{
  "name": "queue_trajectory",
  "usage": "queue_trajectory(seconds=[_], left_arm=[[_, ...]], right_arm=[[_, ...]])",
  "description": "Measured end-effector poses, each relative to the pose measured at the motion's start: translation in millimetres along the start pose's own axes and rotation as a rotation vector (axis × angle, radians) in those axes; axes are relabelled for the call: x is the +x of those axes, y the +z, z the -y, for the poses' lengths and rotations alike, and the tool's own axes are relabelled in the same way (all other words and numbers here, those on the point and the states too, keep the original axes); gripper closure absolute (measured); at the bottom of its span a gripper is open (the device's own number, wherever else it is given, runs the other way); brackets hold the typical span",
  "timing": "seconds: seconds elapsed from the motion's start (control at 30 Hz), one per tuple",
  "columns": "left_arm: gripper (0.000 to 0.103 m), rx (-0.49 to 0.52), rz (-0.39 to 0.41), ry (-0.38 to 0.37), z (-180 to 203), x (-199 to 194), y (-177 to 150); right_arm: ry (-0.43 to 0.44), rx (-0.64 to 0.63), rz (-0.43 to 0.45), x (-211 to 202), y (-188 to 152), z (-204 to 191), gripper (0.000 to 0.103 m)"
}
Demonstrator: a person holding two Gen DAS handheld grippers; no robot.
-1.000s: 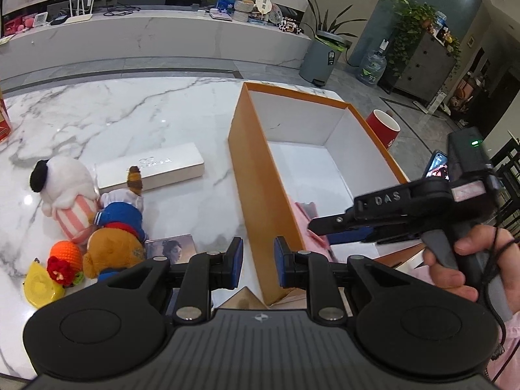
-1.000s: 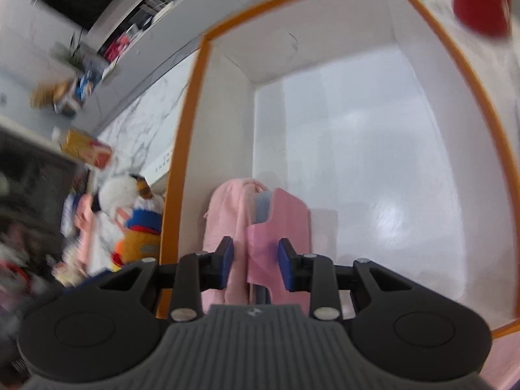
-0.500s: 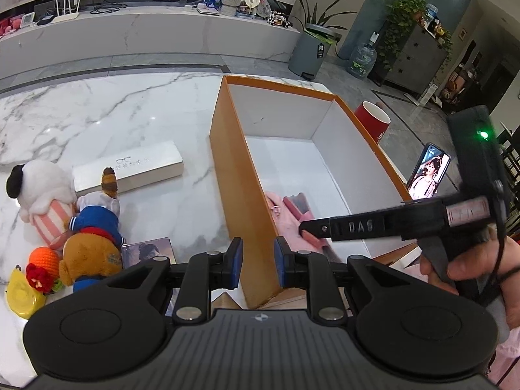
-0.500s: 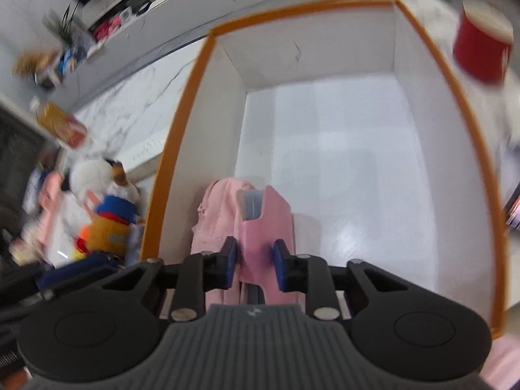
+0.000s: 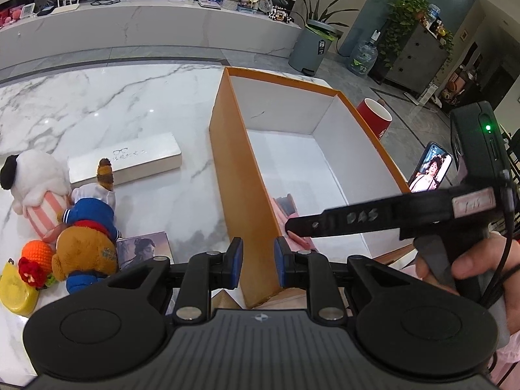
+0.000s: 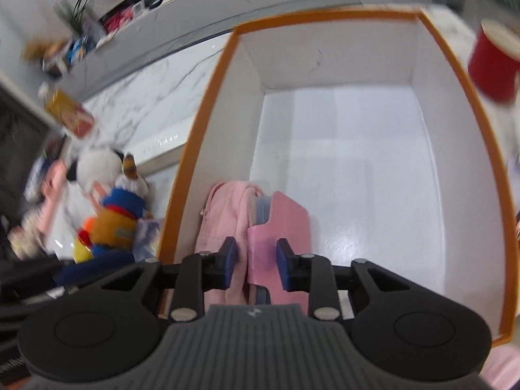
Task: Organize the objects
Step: 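Set the pink wallet upright inside the box and open the right tool, then move the left tool to the dark gray gift box and close on it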
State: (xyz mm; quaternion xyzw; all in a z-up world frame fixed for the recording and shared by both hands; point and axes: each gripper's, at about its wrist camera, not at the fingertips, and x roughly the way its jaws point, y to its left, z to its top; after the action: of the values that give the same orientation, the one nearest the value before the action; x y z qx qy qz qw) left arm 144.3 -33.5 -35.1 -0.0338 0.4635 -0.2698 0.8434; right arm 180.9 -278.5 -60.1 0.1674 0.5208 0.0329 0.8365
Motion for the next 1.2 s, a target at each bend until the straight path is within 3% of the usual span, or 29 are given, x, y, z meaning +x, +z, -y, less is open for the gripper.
queue_trajectory(seconds=[0.17,0.3,0.67,0.83,1.03,1.2], left_arm=[[0.079,-0.005,-0.005,-0.002,-0.7,1.3,-0.9],[0.079,-0.007,-0.006,0.003,-0.8,0.9,-1.0],[0.079,-0.024,0.008,0.018,-8.4,-5.9,-0.2],[0.079,-0.026,0.031,0.034,-14.2,-21.6,-2.5],[0.078,-0.029,0.050,0.124,-34.6,-55.1,-10.7],[0.077,-0.044,0.044,0.209,-62.0,-72.9,-15.7]], right_arm=[[0.091,0.133,-0.017,-2.5,-1.3,22.5,0.061],[0.116,0.185,-0.012,-3.7,-2.6,27.6,0.061],[0.106,0.168,0.017,-9.6,4.9,21.7,0.061],[0.099,0.108,0.052,-19.8,5.5,12.3,0.061],[0.141,-0.107,0.149,-49.3,2.7,-37.0,0.061],[0.219,-0.243,0.101,-41.7,1.9,-85.5,0.061]])
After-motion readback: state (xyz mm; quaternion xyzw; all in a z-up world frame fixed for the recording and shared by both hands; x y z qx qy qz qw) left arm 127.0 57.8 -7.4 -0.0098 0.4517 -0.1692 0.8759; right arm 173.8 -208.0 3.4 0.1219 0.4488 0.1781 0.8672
